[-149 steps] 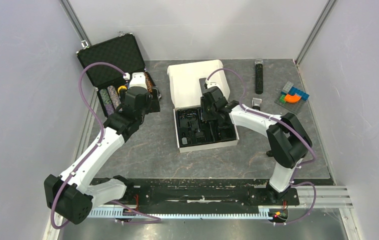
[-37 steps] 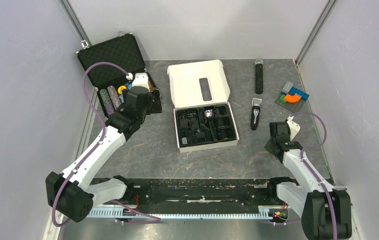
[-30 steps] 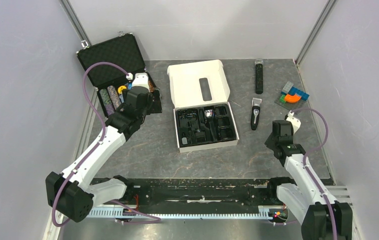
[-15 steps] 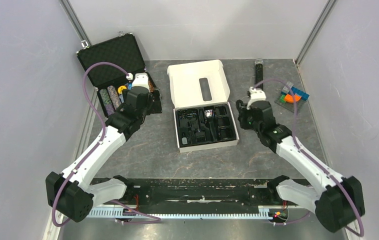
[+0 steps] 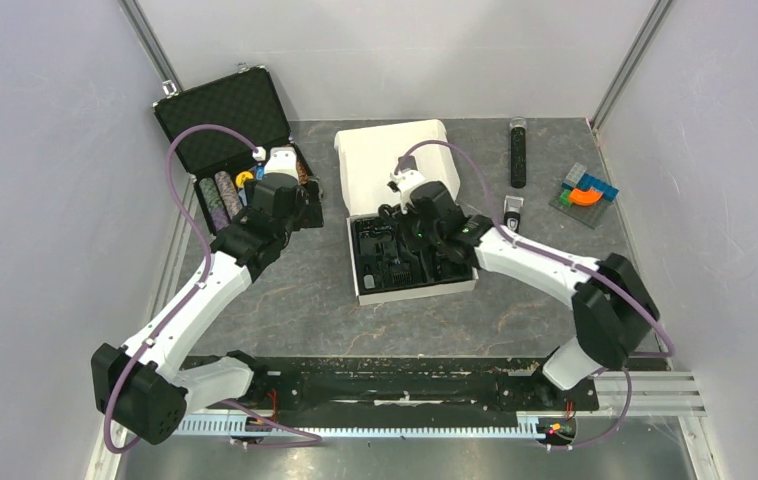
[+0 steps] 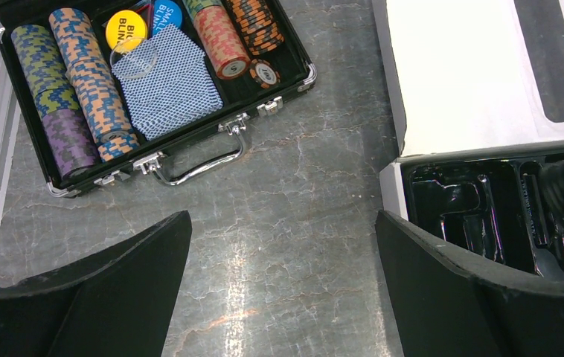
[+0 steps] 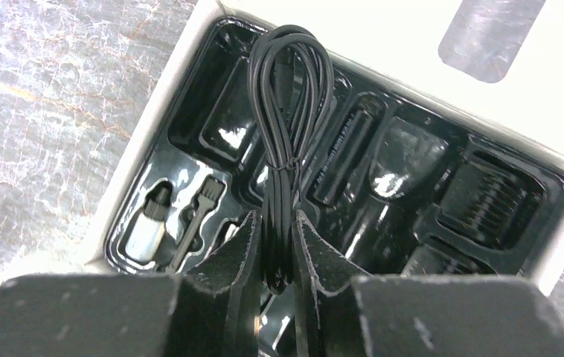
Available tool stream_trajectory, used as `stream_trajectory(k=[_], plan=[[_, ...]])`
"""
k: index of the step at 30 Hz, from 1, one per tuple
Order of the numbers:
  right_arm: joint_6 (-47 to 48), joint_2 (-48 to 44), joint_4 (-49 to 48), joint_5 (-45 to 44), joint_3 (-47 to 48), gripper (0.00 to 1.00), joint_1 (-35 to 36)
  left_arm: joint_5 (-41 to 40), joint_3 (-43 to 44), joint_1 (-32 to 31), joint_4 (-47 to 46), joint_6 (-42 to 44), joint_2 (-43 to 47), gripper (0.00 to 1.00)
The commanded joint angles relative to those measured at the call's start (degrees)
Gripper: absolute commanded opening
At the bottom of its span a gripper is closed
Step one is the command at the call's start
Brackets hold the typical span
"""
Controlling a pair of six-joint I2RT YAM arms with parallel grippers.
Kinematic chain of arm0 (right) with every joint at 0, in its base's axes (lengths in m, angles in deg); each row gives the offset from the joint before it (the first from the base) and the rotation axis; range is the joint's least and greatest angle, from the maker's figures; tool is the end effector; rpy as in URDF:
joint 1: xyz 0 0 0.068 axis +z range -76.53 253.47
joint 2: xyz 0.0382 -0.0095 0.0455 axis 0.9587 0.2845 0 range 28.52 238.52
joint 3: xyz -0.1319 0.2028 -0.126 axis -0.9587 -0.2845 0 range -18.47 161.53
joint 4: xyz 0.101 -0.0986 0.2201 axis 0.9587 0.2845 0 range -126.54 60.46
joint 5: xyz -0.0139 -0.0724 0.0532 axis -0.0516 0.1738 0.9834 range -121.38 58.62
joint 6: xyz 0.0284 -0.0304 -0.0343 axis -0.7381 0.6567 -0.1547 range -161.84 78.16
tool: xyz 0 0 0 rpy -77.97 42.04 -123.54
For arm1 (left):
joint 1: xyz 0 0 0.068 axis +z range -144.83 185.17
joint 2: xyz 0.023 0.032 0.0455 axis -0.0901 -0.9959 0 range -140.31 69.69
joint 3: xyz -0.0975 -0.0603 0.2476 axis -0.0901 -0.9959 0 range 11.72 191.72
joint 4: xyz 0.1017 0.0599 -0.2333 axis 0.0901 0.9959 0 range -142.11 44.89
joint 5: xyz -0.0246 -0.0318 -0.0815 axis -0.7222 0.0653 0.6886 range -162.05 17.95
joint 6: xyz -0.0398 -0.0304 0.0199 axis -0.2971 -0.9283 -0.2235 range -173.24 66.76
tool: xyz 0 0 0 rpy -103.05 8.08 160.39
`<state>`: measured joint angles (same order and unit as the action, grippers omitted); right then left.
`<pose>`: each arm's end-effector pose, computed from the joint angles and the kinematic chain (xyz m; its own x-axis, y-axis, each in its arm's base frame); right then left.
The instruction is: Sort the hair-cutting tools
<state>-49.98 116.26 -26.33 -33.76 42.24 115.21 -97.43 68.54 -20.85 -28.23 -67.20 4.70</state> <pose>0.2564 0.2269 0.2530 -0.5378 -0.2902 -0.7916 -0.5701 0.8169 0.0878 0.2308 -0.0956 0.3209 -0.4796 -0.0084 -0.8774 -0.0474 0.9987 0.0163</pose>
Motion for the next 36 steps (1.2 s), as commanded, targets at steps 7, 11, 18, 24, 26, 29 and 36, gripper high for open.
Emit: stream_trajectory(k=[7, 11, 18, 24, 26, 29, 36], plan=[[-4.9, 11.5, -1.5, -1.6, 9.1, 0.11, 1.2, -1.8, 1.5, -0.2, -1.2, 0.2, 0.5, 1.0], [-5.8, 13.7, -0.2, -0.6, 10.1, 0.13, 1.5, -1.4, 1.5, -0.2, -1.2, 0.1, 0.4, 1.0], [-7.7, 14.3, 1.5, -0.9, 10.6, 0.24, 1.9, -1.1, 1.5, -0.2, -1.3, 0.0, 0.1, 1.0], [-8.2, 13.5, 2.6, -1.1, 10.6, 0.38, 1.9, -0.7, 1.5, -0.2, -1.3, -0.2, 0.0, 1.0], [-8.2, 13.2, 2.6, -1.3, 10.5, 0.41, 1.9, -0.7, 1.5, -0.2, -1.3, -0.2, 0.0, 1.0], [-8.2, 12.7, 2.6, -2.0, 10.2, 0.41, 1.9, -0.6, 1.5, -0.2, -1.3, -0.2, -0.1, 1.0], [-7.8, 13.4, 2.6, -2.7, 10.0, 0.28, 1.9, -0.7, 1.5, -0.2, -1.3, -0.1, 0.1, 1.0]])
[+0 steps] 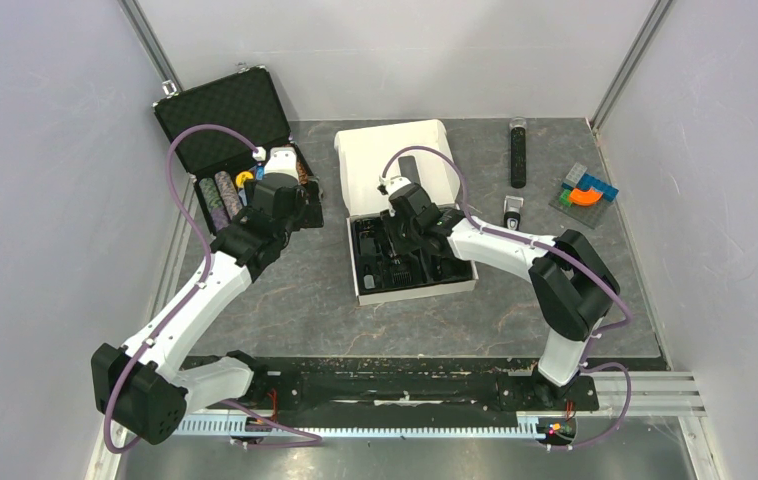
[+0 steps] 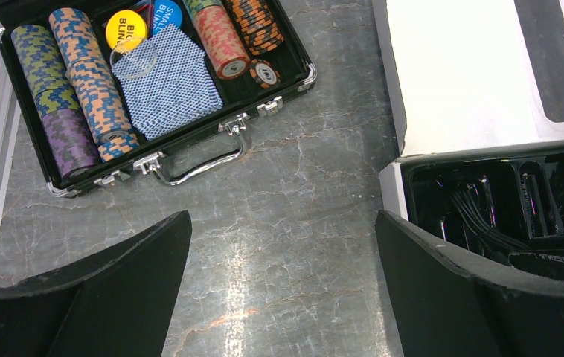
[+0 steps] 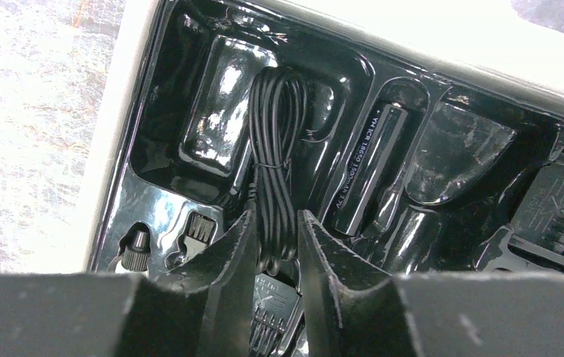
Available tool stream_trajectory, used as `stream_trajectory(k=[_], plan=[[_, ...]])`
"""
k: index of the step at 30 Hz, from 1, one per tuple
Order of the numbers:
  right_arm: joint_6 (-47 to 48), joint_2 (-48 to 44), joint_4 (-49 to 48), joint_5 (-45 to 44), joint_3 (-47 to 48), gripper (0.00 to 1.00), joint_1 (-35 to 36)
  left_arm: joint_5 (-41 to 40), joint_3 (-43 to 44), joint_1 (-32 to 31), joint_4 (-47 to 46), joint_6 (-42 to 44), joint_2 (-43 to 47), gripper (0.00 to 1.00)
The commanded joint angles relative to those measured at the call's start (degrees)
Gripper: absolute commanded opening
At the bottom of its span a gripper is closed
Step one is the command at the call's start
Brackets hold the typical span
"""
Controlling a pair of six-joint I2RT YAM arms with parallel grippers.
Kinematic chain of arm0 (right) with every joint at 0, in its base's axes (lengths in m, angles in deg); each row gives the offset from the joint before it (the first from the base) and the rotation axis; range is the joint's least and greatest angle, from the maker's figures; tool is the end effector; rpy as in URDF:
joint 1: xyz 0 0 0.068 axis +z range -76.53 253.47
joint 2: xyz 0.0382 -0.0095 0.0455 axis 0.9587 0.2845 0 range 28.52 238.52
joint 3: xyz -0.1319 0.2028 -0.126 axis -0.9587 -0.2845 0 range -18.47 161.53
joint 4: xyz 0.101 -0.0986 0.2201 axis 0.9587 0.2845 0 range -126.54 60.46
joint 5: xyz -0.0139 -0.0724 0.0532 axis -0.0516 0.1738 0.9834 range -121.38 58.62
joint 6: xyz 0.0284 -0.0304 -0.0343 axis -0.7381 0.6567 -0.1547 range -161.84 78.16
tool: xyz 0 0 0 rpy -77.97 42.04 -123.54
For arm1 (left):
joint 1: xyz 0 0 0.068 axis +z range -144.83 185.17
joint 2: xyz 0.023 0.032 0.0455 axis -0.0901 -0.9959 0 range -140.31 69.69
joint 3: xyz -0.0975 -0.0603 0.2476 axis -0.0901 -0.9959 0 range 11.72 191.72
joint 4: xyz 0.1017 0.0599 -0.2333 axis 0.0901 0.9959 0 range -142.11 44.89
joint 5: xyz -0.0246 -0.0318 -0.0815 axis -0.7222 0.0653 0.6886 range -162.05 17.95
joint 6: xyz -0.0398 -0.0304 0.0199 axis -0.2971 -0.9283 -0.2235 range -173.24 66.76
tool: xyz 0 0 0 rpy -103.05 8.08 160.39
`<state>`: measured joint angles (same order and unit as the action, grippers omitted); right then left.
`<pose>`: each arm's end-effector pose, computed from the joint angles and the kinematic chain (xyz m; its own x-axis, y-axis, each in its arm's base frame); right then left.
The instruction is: Sort the hair-cutting tools
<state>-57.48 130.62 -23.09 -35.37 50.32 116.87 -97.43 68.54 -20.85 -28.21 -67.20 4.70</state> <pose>0.2836 0.2649 0.2073 -0.6852 -0.2779 -0.6733 -0.4840 0.8645 0.1358 0.2308 -0.0956 0.3209 -0.4799 -0.0083 -0.8773 -0.0474 0.9987 0.0164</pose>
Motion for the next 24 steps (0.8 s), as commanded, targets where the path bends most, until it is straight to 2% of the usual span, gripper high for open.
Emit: stream_trajectory(k=[1, 9, 18, 24], plan=[[-0.2, -0.8, -0.7, -1.1, 1.8, 0.27, 0.3, -0.7, 1.5, -0.2, -1.3, -0.1, 0.2, 1.0], [1.9, 0.3, -1.3, -4.4, 2.1, 0.15, 0.3, -0.8, 1.5, -0.2, -1.3, 0.0, 0.2, 1.0], [3.1, 0.9, -6.7, -7.5, -0.7, 0.12, 0.4, -0.8, 1.5, -0.2, -1.4, 0.0, 0.2, 1.0], [3.3, 0.8, -13.0, -6.3, -3.5, 0.12, 0.7, -0.6, 1.5, -0.2, -1.3, -0.1, 0.2, 1.0]])
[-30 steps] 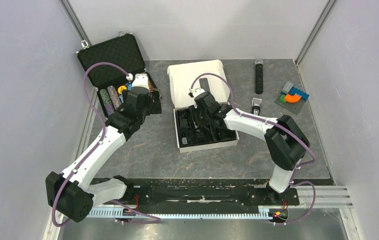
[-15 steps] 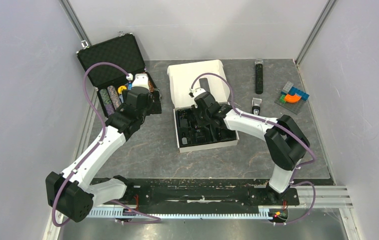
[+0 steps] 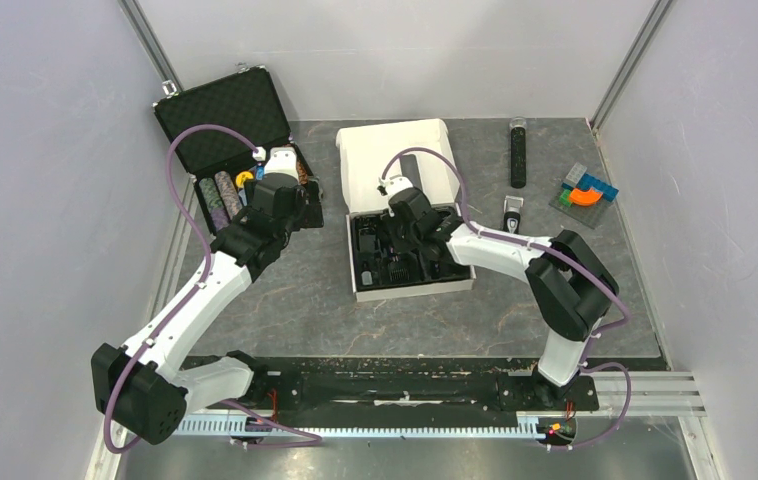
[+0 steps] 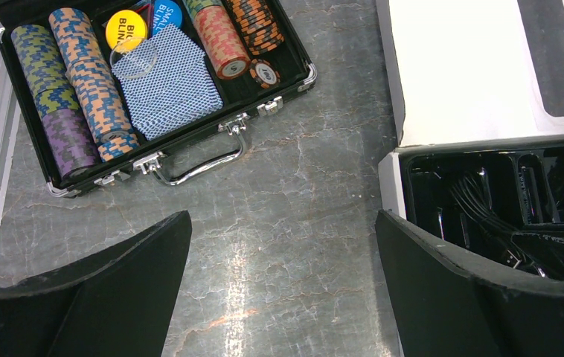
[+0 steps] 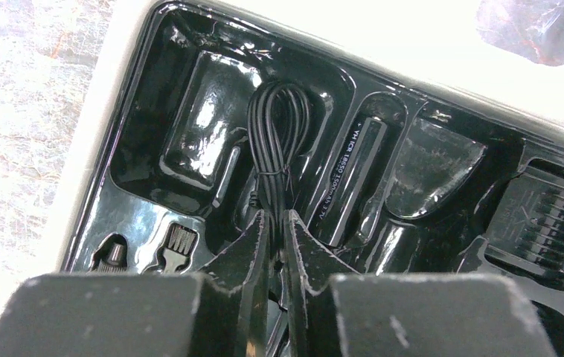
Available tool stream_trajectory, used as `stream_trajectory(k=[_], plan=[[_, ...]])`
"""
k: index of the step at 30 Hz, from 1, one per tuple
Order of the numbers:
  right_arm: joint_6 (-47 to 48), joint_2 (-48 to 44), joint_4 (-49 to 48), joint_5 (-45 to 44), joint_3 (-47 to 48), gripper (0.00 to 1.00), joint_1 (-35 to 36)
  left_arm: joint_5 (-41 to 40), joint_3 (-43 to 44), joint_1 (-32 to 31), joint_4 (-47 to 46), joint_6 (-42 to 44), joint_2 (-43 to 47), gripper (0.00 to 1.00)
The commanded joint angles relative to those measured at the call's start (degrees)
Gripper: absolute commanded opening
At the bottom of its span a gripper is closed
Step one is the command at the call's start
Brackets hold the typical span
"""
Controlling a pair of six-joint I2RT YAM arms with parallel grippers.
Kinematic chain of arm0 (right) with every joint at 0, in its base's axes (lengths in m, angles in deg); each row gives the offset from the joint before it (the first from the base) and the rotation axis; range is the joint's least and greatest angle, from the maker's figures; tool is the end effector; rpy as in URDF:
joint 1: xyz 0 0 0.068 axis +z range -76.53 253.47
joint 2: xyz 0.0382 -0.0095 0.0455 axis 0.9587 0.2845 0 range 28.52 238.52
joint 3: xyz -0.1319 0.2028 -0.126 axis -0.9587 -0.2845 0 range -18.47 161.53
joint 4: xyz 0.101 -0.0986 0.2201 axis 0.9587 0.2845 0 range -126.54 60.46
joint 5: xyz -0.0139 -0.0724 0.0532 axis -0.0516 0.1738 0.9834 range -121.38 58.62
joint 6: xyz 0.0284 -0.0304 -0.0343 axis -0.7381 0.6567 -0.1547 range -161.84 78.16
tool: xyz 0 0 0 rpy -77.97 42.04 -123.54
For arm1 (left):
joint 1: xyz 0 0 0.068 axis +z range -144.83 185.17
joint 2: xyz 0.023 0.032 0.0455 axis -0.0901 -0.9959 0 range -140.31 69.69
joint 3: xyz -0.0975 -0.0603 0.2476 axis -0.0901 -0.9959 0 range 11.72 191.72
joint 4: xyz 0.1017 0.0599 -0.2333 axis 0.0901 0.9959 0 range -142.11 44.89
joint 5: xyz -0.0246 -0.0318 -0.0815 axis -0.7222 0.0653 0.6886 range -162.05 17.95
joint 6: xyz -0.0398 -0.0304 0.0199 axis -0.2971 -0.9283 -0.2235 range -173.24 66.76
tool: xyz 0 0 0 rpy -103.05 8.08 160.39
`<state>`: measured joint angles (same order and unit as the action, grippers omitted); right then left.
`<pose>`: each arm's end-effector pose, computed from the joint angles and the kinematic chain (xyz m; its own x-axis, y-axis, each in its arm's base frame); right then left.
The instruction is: Sort the hair-cutting tools
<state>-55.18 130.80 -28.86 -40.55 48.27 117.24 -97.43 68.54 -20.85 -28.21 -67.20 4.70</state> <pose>0.2855 0.2657 0.2030 -0.6195 -0.2780 -0.7342 -0.4688 0.8811 0.0619 0.2308 -0.0956 0.3209 -0.4799 -0.0083 -0.8773 -0.0474 0.9987 0.0164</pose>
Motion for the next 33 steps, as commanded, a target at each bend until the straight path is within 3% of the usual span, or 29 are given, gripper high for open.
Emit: stream_trajectory(k=[1, 8, 16, 21, 33], plan=[[1.1, 0.9, -8.8, -0.9, -1.6, 0.12, 0.4, -0.6, 1.5, -0.2, -1.3, -0.1, 0.1, 1.0], [1.3, 1.6, -8.8, -0.5, -1.5, 0.19, 0.6, -0.7, 1.5, -0.2, -1.3, 0.0, 0.3, 1.0], [3.5, -4.9, -4.8, -2.7, 0.2, 0.41, 0.6, -0.4, 1.5, -0.2, -1.3, -0.2, 0.3, 1.0], [5.5, -9.2, 0.3, -8.9, 2.5, 0.53, -0.3, -0.5, 1.5, -0.2, -1.3, -0.2, 0.3, 1.0], [1.7, -16.6, 10.1, -15.6, -5.9, 0.74, -19.5, 0.7, 1.5, -0.2, -1.3, -0.8, 0.1, 1.0]])
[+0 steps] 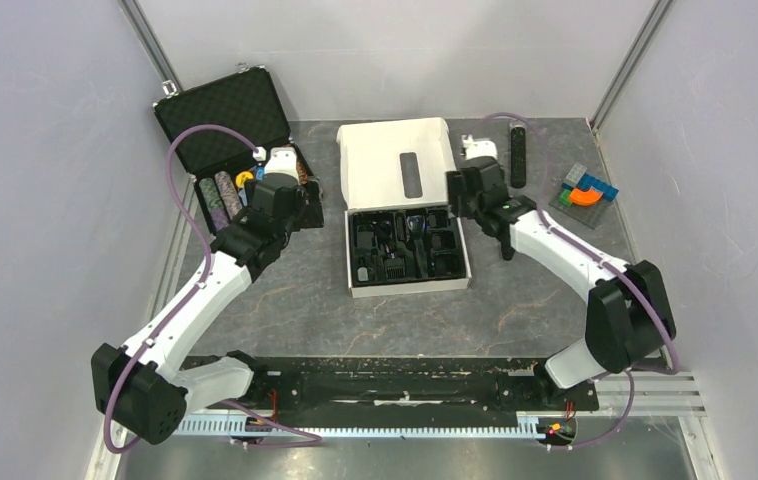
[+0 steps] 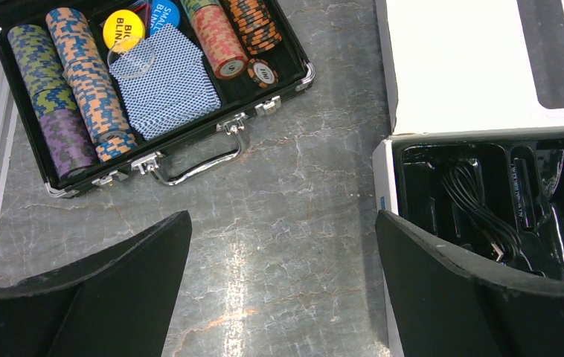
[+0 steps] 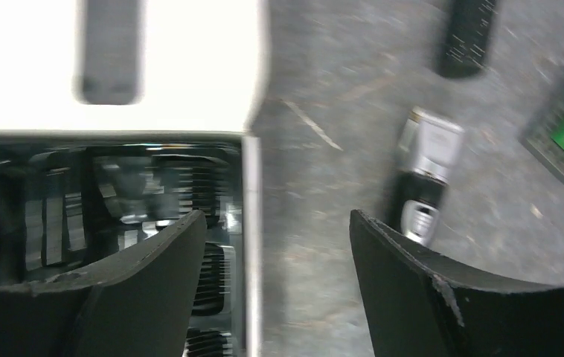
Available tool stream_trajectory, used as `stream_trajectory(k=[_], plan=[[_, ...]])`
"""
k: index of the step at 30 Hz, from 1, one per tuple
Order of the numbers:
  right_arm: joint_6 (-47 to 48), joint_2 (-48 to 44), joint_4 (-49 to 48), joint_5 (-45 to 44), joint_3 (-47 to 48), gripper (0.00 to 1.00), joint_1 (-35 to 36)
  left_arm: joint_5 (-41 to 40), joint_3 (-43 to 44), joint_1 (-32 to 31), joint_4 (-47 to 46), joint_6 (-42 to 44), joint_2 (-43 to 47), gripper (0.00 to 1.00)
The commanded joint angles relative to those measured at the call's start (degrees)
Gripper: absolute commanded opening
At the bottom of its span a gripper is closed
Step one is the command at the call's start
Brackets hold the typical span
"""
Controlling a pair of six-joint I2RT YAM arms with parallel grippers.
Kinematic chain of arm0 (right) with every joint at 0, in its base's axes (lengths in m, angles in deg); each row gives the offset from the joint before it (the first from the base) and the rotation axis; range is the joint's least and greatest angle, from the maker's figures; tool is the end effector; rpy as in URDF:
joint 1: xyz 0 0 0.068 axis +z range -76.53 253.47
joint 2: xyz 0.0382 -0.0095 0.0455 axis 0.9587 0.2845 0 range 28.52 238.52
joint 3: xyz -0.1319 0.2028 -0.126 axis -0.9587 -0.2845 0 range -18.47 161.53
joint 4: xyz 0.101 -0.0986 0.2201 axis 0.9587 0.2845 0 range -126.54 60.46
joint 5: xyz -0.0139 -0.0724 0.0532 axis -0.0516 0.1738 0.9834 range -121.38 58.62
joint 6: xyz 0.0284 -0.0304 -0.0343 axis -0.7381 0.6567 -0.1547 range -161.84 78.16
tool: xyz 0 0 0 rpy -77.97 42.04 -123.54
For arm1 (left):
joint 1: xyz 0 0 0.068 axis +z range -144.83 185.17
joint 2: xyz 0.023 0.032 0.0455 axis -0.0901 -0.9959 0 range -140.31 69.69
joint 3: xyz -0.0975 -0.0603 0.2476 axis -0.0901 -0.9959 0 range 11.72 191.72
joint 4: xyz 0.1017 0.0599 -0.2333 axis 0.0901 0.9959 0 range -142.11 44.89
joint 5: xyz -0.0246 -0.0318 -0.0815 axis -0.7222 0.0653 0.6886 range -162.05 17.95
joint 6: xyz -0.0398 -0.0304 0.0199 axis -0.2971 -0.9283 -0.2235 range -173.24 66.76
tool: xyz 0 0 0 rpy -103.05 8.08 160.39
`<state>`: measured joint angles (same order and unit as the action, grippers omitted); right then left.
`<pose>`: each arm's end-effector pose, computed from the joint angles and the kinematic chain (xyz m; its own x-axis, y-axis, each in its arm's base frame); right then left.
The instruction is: Sort the hair-cutting tools
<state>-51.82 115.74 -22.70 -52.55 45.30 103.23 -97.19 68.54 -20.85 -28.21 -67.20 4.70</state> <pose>0.3025 0.1582 0.2697 -0.5551 -0.1312 -0.8214 -0.1191 0.9898 -0.0777 0.2308 -0.0958 0.3209 -0.4808 -0.0084 -0.8768 -0.0438 0.9989 0.0145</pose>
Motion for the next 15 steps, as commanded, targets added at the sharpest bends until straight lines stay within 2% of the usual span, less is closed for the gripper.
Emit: stream_trajectory(k=[1, 15], plan=[[-1.7, -1.2, 4.3, -3.6, -3.2, 0.74, -6.9, 0.5, 1.5, -0.2, -1.3, -0.8, 0.1, 1.0], [-1.1, 14.3, 7.0, 4.2, 6.5, 0.74, -21.0, 0.4, 1.5, -0.2, -1.3, -0.7, -1.2, 1.0]])
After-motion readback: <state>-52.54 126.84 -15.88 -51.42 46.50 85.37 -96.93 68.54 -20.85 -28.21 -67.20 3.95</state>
